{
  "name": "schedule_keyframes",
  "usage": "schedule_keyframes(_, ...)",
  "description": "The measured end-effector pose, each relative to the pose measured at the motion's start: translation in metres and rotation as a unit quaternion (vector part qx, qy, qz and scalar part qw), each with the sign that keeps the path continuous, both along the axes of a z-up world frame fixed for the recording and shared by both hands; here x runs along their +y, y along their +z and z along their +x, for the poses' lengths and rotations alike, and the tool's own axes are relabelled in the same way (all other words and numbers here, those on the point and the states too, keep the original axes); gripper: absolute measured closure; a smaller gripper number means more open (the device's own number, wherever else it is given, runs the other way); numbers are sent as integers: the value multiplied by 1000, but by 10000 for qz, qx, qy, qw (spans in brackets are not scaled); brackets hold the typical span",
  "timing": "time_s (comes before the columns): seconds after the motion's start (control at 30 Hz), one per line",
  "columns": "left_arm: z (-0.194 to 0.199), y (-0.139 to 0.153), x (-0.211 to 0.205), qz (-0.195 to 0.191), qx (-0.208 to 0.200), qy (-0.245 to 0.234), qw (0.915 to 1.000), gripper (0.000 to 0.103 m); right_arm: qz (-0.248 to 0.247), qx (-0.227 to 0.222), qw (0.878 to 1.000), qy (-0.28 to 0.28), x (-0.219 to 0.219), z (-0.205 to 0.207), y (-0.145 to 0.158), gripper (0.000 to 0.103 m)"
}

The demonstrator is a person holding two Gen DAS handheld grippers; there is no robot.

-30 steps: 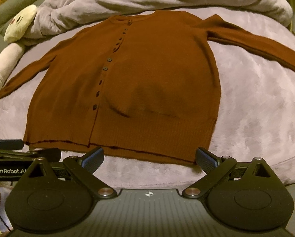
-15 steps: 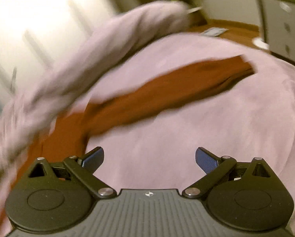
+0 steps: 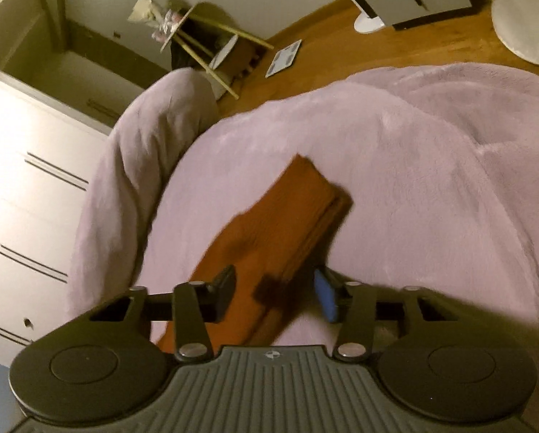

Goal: Fold small clothes

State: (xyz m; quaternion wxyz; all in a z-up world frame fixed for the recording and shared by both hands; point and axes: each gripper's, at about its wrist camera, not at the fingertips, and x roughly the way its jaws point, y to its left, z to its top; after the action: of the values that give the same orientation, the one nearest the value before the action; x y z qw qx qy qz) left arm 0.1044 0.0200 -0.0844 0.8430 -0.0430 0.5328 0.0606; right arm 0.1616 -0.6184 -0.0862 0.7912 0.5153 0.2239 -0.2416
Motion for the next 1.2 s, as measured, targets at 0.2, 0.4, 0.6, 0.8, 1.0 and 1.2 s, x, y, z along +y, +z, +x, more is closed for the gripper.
schedule_keyframes(0.2,-1,-5,9,-211,-52,1,9998,0,-474,355,9981,152,2,13,2,94)
schedule_keyframes(0.4,5,-5,13,-275,82,-96,9995,0,-1453,535,9863,574,33,30,40,97)
schedule_keyframes(0.6,12,11,29,-398,-114,31,9991,0,-2630,42,9468,1853,136,65,100,97)
schedule_keyframes(0.8,15,51,56,-793,-884,220,9927,0,-3186,-873,8677,3715,286,95,127,96)
schedule_keyframes(1.0,42,68,49,-1225,-1105,-122,9862,0,-2750,-657,8612,4223,343,91,96,81)
schedule_keyframes(1.2,101,58,-7,-2204,-1036,-838,9663,0,-2511,128,8886,3836,306,32,60,81)
